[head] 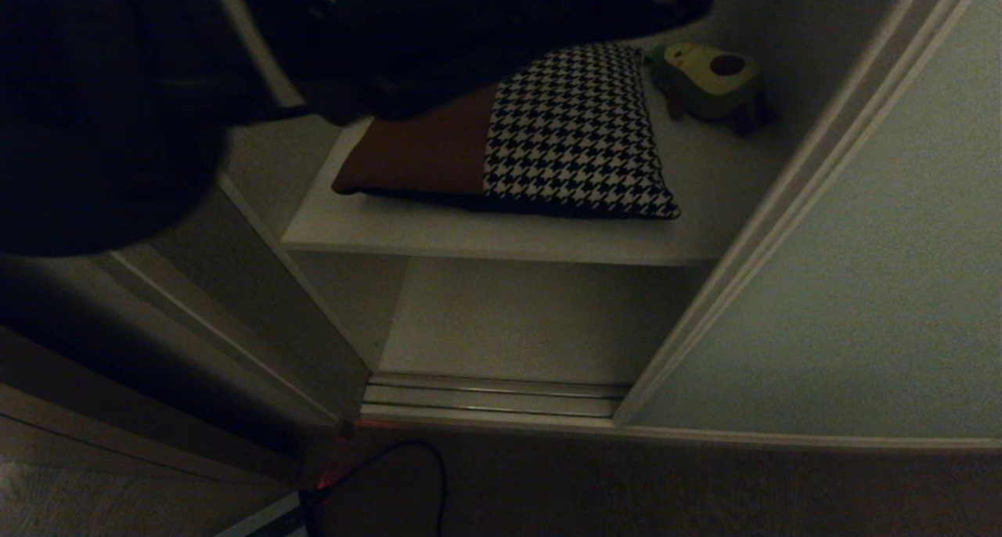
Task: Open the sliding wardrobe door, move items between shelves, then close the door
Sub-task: Open the door
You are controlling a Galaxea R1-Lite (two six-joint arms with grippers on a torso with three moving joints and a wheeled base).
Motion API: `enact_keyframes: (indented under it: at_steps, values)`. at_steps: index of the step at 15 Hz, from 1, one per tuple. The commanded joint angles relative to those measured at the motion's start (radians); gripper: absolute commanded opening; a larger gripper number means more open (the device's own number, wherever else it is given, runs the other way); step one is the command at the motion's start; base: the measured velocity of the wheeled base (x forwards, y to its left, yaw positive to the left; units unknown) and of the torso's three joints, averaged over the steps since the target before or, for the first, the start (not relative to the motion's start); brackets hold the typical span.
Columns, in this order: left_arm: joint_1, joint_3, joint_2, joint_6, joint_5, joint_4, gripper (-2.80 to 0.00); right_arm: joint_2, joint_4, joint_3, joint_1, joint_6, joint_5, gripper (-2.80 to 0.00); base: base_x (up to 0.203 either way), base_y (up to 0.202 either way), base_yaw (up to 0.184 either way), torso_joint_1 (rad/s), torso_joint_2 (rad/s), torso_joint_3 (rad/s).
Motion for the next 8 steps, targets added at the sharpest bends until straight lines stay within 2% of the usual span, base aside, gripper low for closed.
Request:
enact_keyframes:
  at_steps: [1,2,4,5,6,8]
  values:
    - [0.073,0.131,-0.244,-0.006,0.018,0.030,-2.80,0.000,0.000,0.003,0.000,-0.001,0.001,-2.80,0.000,0.000,0.000,0.000,0.00,0.000]
    - [0.137,0.219,-0.322,-0.014,0.024,0.050,-2.80,0.000,0.000,0.003,0.000,-0.001,0.001,-2.80,0.000,0.000,0.000,0.000,0.00,0.000]
    - [0.364,0.436,-0.483,-0.029,0.023,0.093,-2.80,0.000,0.000,0.003,0.000,-0.001,0.001,-2.80,0.000,0.000,0.000,0.000,0.00,0.000]
    - [0.452,0.526,-0.546,-0.034,0.020,0.105,-2.80,0.000,0.000,0.003,0.000,0.000,0.001,-2.80,0.000,0.000,0.000,0.000,0.00,0.000]
    - [0.559,0.624,-0.621,-0.040,0.005,0.116,-2.80,0.000,0.000,0.005,0.000,0.000,0.001,-2.80,0.000,0.000,0.000,0.000,0.00,0.000]
    - [0.748,0.777,-0.773,-0.050,-0.067,0.137,-2.80,0.000,0.000,0.004,0.000,0.000,0.001,-2.80,0.000,0.000,0.000,0.000,0.00,0.000]
